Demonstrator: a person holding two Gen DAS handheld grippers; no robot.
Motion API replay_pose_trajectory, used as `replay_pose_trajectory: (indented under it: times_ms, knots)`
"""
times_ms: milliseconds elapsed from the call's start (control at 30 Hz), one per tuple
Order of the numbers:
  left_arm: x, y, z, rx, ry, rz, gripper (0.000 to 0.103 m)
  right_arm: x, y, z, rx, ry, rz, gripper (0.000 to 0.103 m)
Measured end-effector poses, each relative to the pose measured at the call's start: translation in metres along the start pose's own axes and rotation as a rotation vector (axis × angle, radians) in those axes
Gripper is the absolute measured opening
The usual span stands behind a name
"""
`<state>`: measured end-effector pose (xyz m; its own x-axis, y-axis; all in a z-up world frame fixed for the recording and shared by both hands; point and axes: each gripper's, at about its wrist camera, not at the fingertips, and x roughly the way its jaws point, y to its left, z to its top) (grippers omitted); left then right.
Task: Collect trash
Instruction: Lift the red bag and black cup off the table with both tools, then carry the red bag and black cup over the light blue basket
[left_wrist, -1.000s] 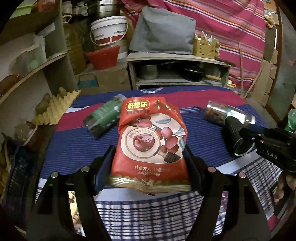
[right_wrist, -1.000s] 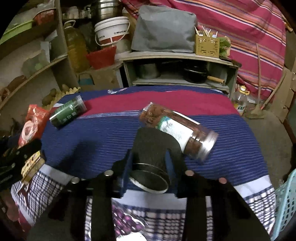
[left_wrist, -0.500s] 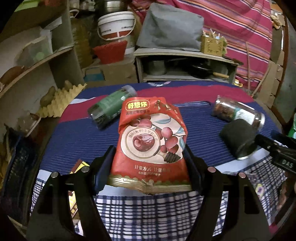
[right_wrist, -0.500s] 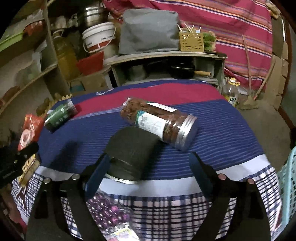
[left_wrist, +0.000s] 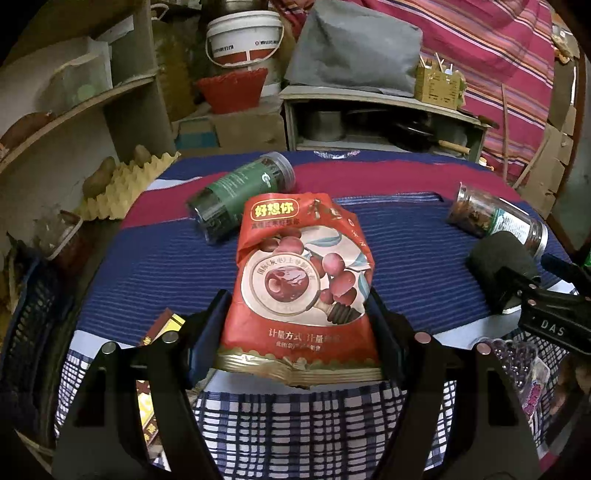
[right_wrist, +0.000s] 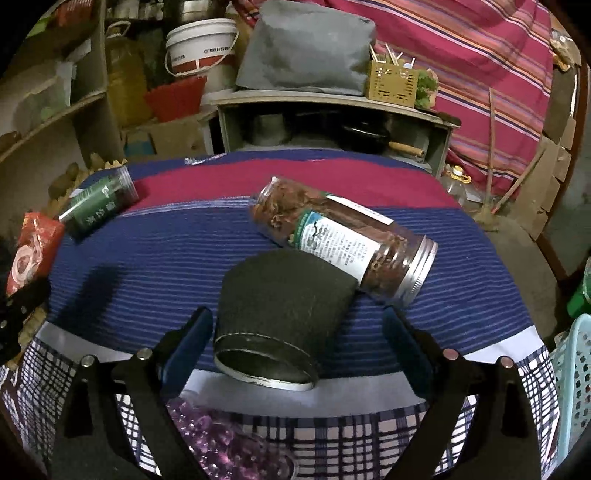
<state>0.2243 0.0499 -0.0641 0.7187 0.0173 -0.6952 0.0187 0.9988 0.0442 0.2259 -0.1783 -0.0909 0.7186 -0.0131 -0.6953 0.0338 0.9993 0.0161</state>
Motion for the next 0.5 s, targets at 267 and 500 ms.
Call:
replay_pose_trajectory:
  times_ms: [267,500]
  knots:
    - [0.002,-0.011,-0.003,0.026,0.0,0.015,0.071,-0.002,-0.006,-0.003,0.016,0.007,0.085,0.071]
    - [-0.01,-0.023,-0.003,0.025,0.001,-0.012,0.071,-0.027,-0.022,0.0,0.034,-0.046,0.107,0.07]
